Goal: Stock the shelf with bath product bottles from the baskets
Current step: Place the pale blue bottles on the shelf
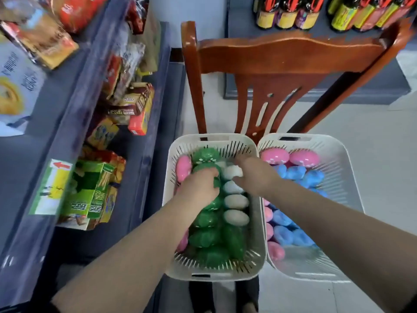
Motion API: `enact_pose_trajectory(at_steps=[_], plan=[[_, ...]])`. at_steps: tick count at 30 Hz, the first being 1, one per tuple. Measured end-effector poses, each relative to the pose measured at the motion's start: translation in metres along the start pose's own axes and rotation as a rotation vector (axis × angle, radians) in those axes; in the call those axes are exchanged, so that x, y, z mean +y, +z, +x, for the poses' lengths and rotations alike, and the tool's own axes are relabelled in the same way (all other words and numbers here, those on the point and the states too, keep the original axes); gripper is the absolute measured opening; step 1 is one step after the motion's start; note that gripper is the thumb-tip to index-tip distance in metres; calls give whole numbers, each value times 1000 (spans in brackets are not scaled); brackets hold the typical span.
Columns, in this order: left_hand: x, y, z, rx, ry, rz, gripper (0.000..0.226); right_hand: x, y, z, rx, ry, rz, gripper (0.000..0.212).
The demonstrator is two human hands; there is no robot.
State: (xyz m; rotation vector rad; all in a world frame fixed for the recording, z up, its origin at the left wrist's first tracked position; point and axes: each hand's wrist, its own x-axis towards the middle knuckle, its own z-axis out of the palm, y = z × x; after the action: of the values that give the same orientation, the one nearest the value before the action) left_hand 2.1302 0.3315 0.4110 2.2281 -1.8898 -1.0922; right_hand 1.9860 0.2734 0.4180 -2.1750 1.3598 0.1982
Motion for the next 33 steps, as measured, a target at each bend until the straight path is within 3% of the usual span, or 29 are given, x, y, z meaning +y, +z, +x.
enact_pose_trajectory(at_steps=[7, 12, 20, 26, 33], plan=[[-22, 67, 70, 16, -56, -160, 34, 30, 70, 72, -48, 69, 17, 49], [-27, 96, 95, 77, -32, -99, 30, 49, 95, 98, -127, 147, -54, 56], [-32, 106, 110, 114, -44, 3, 29, 50, 95, 117, -189, 175, -71, 35], [-32, 99, 103, 53, 2, -208, 53, 49, 73, 103, -177, 123, -136, 27], [-15, 41, 74, 96, 78, -307, 57, 23, -14, 71, -175, 77, -84, 51]])
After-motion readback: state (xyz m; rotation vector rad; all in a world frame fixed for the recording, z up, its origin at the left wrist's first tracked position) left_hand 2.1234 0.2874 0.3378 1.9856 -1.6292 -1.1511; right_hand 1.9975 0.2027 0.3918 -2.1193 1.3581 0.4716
